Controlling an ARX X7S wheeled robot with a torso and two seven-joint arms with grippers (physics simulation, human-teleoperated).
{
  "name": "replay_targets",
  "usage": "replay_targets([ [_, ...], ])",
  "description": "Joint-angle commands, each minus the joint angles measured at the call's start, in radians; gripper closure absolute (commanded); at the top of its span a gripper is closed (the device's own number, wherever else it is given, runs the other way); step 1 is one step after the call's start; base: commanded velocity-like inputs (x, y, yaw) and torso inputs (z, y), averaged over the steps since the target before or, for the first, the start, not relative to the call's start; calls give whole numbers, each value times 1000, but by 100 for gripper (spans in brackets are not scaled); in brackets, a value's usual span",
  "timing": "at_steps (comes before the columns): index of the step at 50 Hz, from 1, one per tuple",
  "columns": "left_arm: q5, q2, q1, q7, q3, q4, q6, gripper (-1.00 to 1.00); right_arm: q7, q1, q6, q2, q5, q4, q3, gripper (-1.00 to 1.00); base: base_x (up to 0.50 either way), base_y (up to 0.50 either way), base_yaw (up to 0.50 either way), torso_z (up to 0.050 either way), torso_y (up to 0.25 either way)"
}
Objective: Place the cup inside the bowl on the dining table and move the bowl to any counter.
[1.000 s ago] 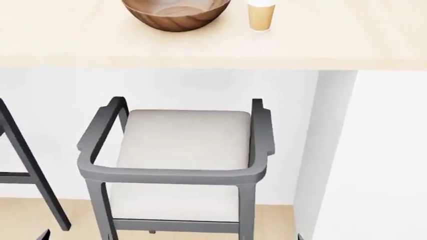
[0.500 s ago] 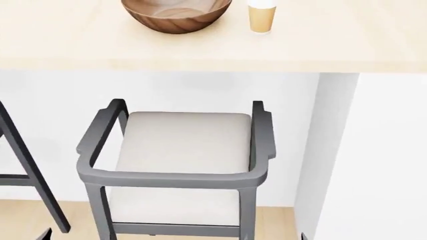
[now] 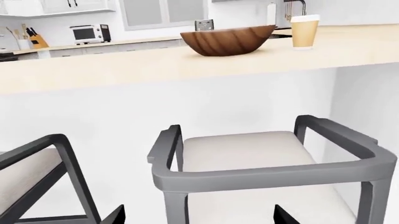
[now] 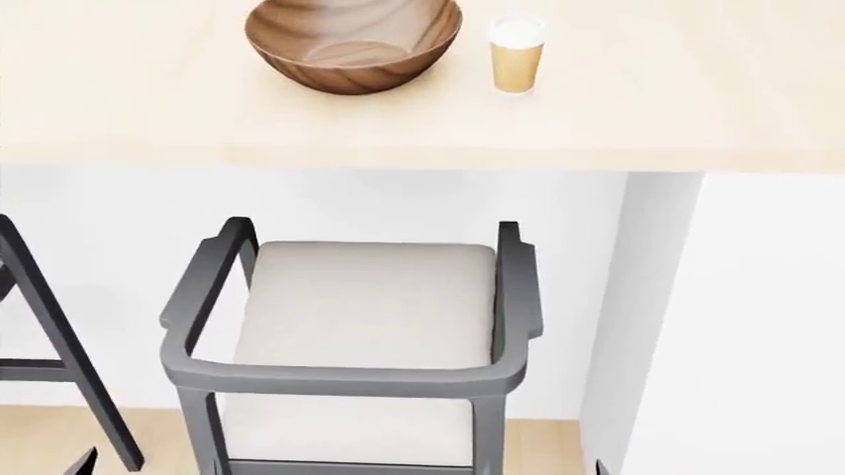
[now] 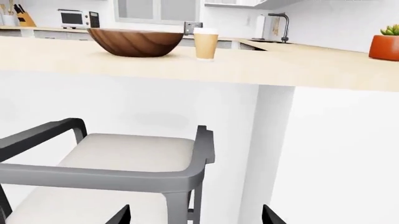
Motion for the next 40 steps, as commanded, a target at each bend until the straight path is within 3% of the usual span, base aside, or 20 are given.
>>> replay_targets([
  [1,-5,-8,6,-11,-3,-2,14,-100,5,1,-2,5,6,1,-6,-100,0,0,0,50,0],
  [14,-12,-4,-3,-14,8,-6,9,-100,10,2,-4,8,17,1,-9,-100,0,0,0,50,0],
  [20,-6,-9,-3,-20,18,15,-14,-100,10,2,-6,9,22,2,-10,-100,0,0,0,0,0],
  [21,-65,76,-173,544,-127,-207,-26,-100,134,525,175,287,949,151,-229,-100,0,-3,0,0,0],
  [22,172,176,23,206,-206,16,-18,-100,-197,-22,14,-168,-159,-4,204,-100,0,0,0,0,0],
  [40,113,125,34,170,-170,35,-32,-100,-156,-15,18,-123,-114,10,147,-100,0,0,0,0,0],
])
